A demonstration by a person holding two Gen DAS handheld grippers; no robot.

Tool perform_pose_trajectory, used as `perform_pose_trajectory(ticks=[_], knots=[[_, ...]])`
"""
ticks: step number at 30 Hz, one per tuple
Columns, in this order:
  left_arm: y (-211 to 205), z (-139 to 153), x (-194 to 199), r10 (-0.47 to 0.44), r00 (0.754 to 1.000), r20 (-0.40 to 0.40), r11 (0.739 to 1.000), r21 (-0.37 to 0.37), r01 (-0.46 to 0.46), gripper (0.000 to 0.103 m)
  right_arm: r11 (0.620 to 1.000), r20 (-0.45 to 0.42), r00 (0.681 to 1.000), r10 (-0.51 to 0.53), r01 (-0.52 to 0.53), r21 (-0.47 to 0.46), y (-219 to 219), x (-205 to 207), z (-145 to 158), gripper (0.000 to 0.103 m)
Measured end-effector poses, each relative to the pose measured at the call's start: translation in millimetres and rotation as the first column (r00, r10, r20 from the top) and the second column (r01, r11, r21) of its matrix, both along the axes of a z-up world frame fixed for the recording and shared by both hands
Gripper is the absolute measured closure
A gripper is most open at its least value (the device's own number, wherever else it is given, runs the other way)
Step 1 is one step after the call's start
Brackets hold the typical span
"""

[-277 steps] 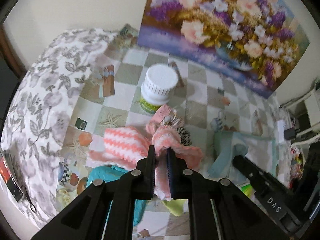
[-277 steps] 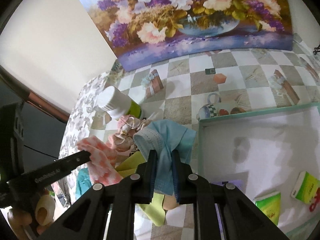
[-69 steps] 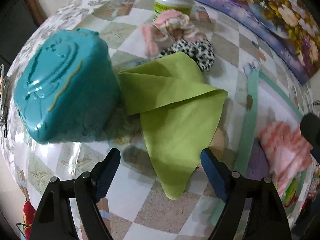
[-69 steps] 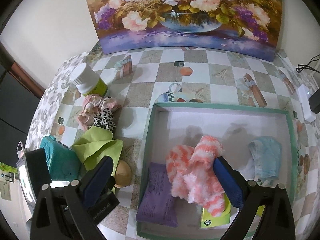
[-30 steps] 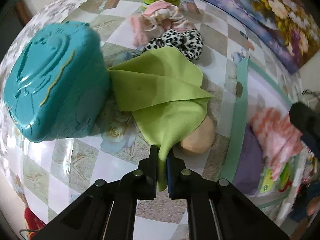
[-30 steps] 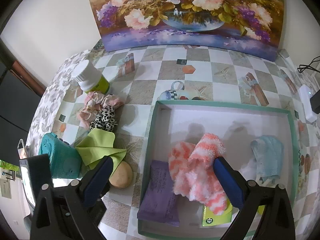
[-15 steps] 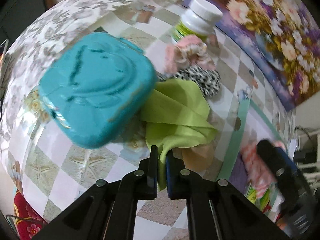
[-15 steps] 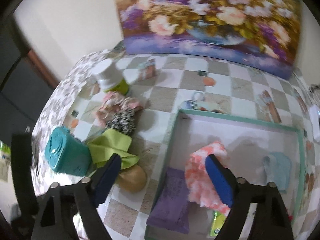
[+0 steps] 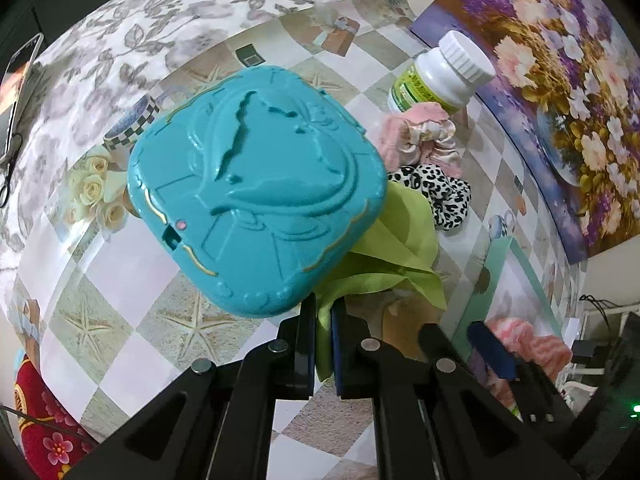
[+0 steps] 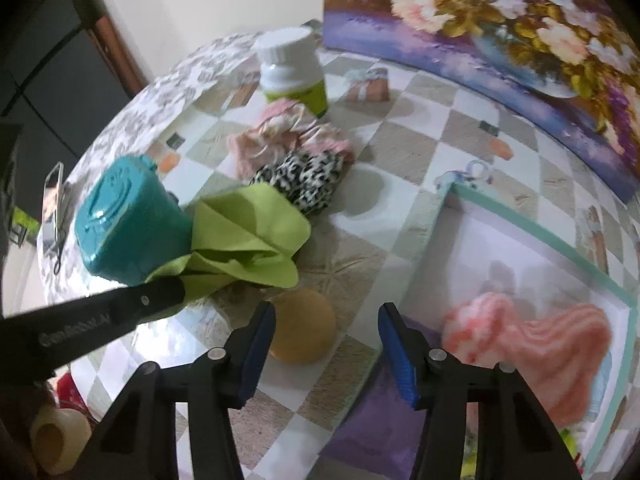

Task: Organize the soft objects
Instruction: 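Grasp the tan round sponge with the right tool while the left tool holds the green cloth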

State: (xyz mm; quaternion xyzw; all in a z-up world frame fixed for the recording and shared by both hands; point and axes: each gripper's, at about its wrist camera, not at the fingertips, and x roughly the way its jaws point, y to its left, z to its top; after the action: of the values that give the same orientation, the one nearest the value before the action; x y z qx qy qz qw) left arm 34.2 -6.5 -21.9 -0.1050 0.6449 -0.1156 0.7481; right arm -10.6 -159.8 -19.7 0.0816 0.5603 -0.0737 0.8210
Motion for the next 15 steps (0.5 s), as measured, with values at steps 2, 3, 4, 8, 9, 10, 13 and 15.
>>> perform_pose_trajectory(ticks=[2,3,4,8,9,10,13,15], knots=[[0.4,-2.0,2.0,0.007,1.0,-0.008,1.0,-0.004,-0.007,0.096,1.0,-0.013,1.0,0.006,-0.006,-0.001,2.8,2.5,-5.3,0.046],[3.0,-1.8,1.4,0.01,1.0,-0.011,1.0,-0.005,-0.01,0.096,1.0,-0.021,1.0,0.009,-0.009,0.001,4.3,3.9,-8.5,0.046],[6.2,-1.1,0.7,0.014,1.0,-0.014,1.0,-0.007,-0.014,0.096,1.0,-0.028,1.0,0.012,-0.012,0.0,6.0,5.1,-11.2,0.046],[11.9,-2.3,0.0,0.023,0.999,-0.027,1.0,-0.012,-0.023,0.096,0.999,-0.05,0.998,0.036,-0.036,-0.005,12.4,8.2,-20.3,0.046],[12.0,-2.5,-0.1,0.023,0.999,-0.028,1.0,-0.011,-0.023,0.096,0.999,-0.051,0.998,0.039,-0.04,-0.004,13.5,8.5,-21.1,0.046],[10.6,-3.3,0.0,0.023,0.999,-0.03,1.0,-0.01,-0.024,0.096,0.999,-0.051,0.998,0.042,-0.042,-0.002,14.3,8.6,-21.7,0.046],[9.2,-4.4,0.3,0.023,0.999,-0.035,1.0,-0.011,-0.024,0.096,0.999,-0.055,0.997,0.052,-0.051,0.012,17.9,9.0,-23.0,0.046],[7.6,-5.9,1.7,0.026,0.999,-0.04,1.0,-0.011,-0.026,0.096,0.998,-0.067,0.996,0.066,-0.065,0.014,23.5,10.8,-26.0,0.046]])
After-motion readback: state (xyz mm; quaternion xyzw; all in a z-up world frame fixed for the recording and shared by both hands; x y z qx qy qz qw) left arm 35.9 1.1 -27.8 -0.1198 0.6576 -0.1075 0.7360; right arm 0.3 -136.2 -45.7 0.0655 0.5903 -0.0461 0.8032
